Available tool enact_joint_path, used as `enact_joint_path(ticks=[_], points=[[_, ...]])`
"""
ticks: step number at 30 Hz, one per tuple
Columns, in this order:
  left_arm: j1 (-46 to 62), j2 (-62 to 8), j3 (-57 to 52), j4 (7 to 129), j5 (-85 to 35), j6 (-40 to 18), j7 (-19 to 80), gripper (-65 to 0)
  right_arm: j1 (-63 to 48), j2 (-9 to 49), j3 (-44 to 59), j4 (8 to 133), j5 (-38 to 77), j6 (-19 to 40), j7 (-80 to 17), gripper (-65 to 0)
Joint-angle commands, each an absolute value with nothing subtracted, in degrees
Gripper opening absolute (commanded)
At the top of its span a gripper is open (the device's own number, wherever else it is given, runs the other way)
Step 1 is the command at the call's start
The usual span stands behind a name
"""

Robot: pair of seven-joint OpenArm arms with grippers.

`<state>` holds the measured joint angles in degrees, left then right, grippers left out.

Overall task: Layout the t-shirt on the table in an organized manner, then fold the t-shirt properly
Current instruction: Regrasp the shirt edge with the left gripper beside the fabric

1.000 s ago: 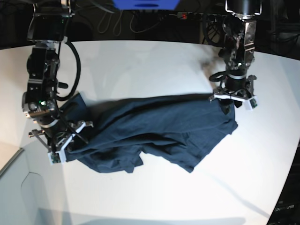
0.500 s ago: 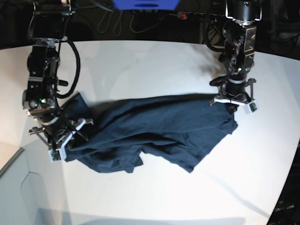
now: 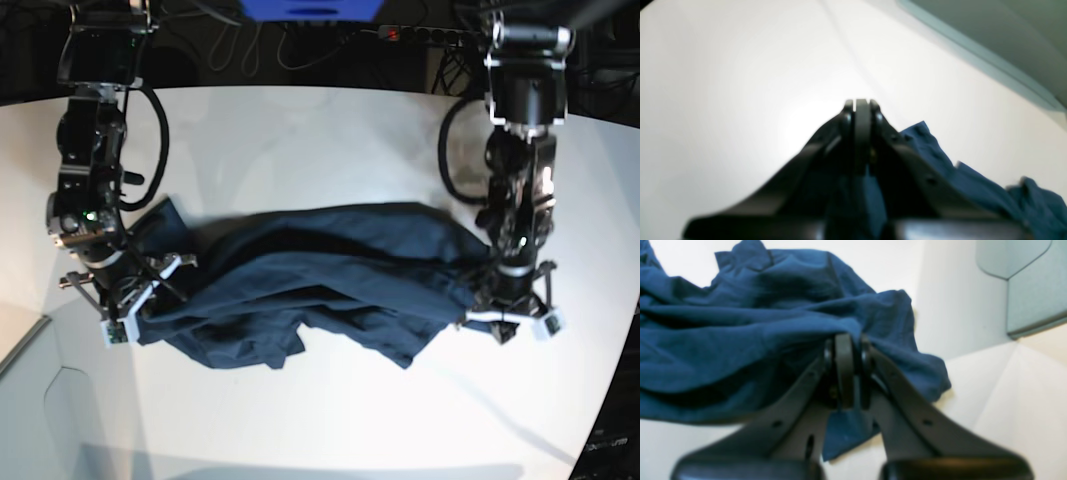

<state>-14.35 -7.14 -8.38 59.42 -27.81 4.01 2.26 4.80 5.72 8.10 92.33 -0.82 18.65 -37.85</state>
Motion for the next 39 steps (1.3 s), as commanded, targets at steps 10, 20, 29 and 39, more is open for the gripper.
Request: enact_joint_path(ticks=[10, 20, 29, 39], points=[[-26.77, -6.20, -8.40, 44.26, -27.65, 3.82, 0.48, -32.2, 5.93, 6.02, 8.22, 93.32, -0.31, 18.68, -36.53, -65.0], [-8.31, -6.11, -8.57, 64.57, -27.91, 3.91, 0.13, -27.0, 5.85, 5.76, 7.87, 93.32, -0.31, 18.68, -36.53, -65.0], [-10.07, -5.93, -8.57, 55.08, -28.09, 3.82, -0.04, -27.0, 4.97, 5.76, 7.87, 93.32, -0.31, 18.68, -36.53, -65.0], [-12.18, -5.85, -8.48, 52.97, -28.09, 3.82, 0.40, -27.0, 3.65, 5.76, 8.13, 93.32, -0.31, 18.68, -36.53, -65.0]])
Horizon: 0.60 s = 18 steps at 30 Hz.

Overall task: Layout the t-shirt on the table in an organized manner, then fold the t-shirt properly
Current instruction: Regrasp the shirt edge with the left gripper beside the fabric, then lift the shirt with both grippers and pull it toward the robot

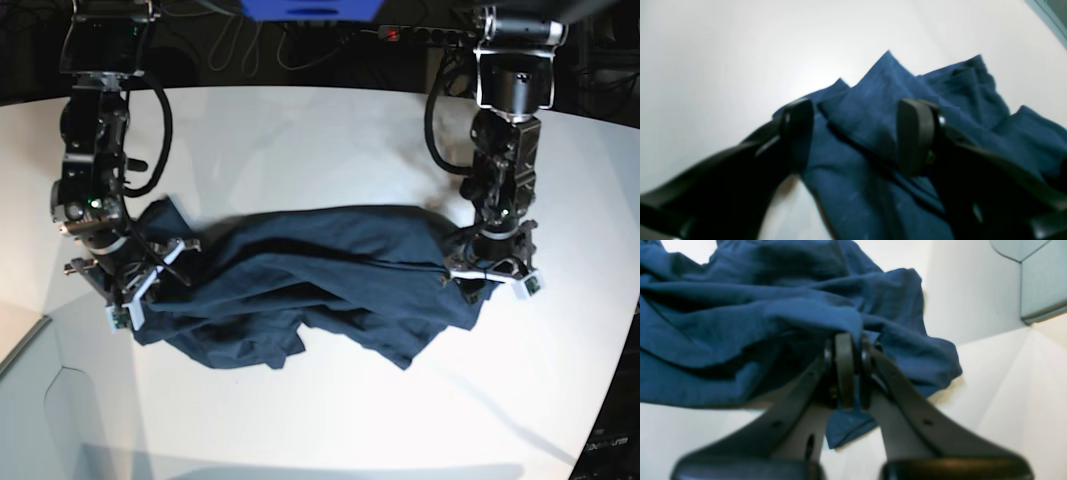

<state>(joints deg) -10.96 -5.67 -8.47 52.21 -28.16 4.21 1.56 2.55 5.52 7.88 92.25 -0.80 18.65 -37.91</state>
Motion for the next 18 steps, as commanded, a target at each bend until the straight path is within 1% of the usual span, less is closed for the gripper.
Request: enact_joint_path(ticks=[1, 6, 8, 10, 13, 18], points=[[-12.53, -5.76, -8.48, 52.26, -28.18, 3.82, 0.40, -27.0, 3.65, 5.76, 8.13, 93.32, -0.31, 18.68, -36.53, -65.0], [-12.88, -4.79, -8.48, 50.42, -28.09, 3.74, 0.22, -27.6, 2.86, 5.76, 8.22, 93.49, -0.31, 18.68, -36.53, -65.0], [-12.88, -4.79, -8.48, 50.59, -28.09, 3.74, 0.22, -32.5, 2.86, 5.76, 8.22, 93.49, -0.31, 18.68, -36.53, -65.0], [-12.88, -4.70, -8.48, 50.59, -28.09, 3.74, 0.13, -40.2, 2.86, 5.76, 8.22, 93.41, -0.31, 18.68, -36.53, -65.0], [-12.88, -4.70, -8.48, 50.95, -28.09, 3.74, 0.04, -48.0, 2.86, 5.76, 8.22, 93.41, -0.31, 18.68, -36.53, -65.0], [-12.79, -4.79, -8.48, 51.03, -28.09, 3.74, 0.04, -55.7, 2.86, 5.76, 8.22, 93.41, -0.31, 18.68, -36.53, -65.0]])
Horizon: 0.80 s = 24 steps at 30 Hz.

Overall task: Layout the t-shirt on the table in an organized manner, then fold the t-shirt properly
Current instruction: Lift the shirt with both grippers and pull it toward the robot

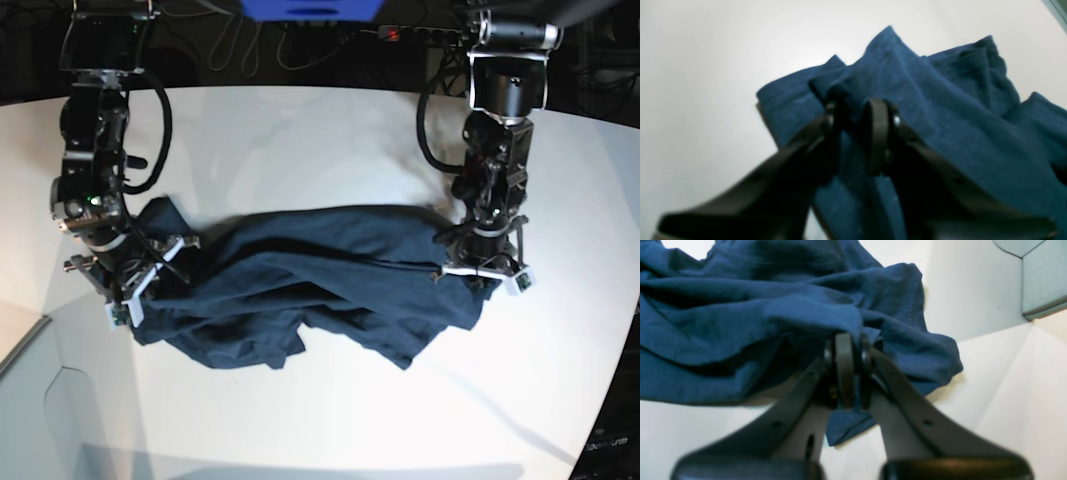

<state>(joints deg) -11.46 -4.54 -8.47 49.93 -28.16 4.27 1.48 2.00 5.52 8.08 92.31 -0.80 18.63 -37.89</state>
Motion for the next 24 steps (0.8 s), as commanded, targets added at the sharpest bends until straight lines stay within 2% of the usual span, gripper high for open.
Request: enact_joint_path(ticks=[1, 3, 7, 13, 19, 24], points=[[-12.79, -4.79, -8.57, 51.03, -28.09, 3.74, 0.04, -58.7, 2.86, 5.76, 8.22, 93.41, -0.31, 18.68, -36.53, -65.0], [-12.70, -4.79, -8.66, 51.21, -28.18, 3.74, 0.04, -65.0, 2.86, 5.76, 8.13, 93.32, -0.31, 18.68, -36.53, -65.0], [-11.12, -4.79, -8.66, 54.90, -28.18, 3.74, 0.04, -65.0, 2.86, 5.76, 8.22, 93.32, -0.31, 18.68, -36.53, -65.0], [-4.97, -5.05, -8.75, 68.35, -28.18, 3.91, 0.40, -65.0, 2.86, 5.76, 8.22, 93.32, -0.31, 18.68, -36.53, -65.0], [6.64, -5.05, -15.16, 83.74, -28.18, 3.91, 0.48, -65.0, 0.04, 6.02, 8.22, 93.67, -0.31, 18.68, -36.53, -65.0], [16.92, -5.05, -19.38, 91.21, -28.53, 3.82, 0.40, -65.0, -5.76, 6.02, 8.22, 94.64, -0.22, 18.68, -36.44, -65.0]])
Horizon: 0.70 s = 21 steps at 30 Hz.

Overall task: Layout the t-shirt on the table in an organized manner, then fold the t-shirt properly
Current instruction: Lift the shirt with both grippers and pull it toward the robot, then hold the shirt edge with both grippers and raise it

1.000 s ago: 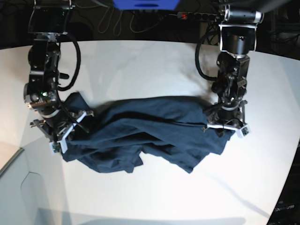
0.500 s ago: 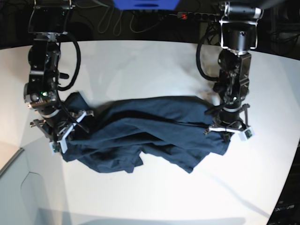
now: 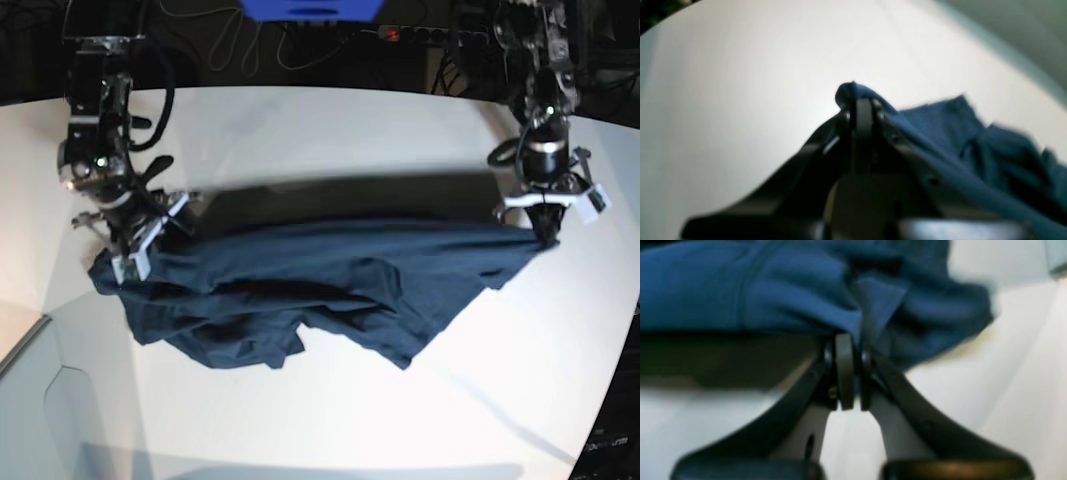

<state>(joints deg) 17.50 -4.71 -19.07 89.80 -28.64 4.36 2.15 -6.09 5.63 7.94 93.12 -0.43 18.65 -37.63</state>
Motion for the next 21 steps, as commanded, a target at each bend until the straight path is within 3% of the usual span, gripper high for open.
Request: enact_joint_path(ticks=[1, 8, 14, 21], points=[[18.51, -5.05, -20.26, 91.82, -29.49, 3.82, 0.22, -65.0, -7.16, 5.85, 8.22, 95.34, -0.22, 18.68, -36.44, -65.0], [25.19, -5.23, -23.25, 92.44, -38.29, 3.82, 0.13, -65.0, -18.33, 5.76, 7.78, 103.96, -0.13, 19.56, -36.44, -65.0], [28.70, -4.70, -22.99, 94.46, -38.46, 3.82, -0.04, -65.0, -24.48, 5.93, 8.22, 108.53, -0.13, 34.15, -36.44, -65.0], [31.60, -4.70, -23.08, 97.19, -38.11, 3.82, -0.04, -65.0, -26.86, 6.11, 8.22, 108.79, -0.31, 40.00, -36.44, -65.0]])
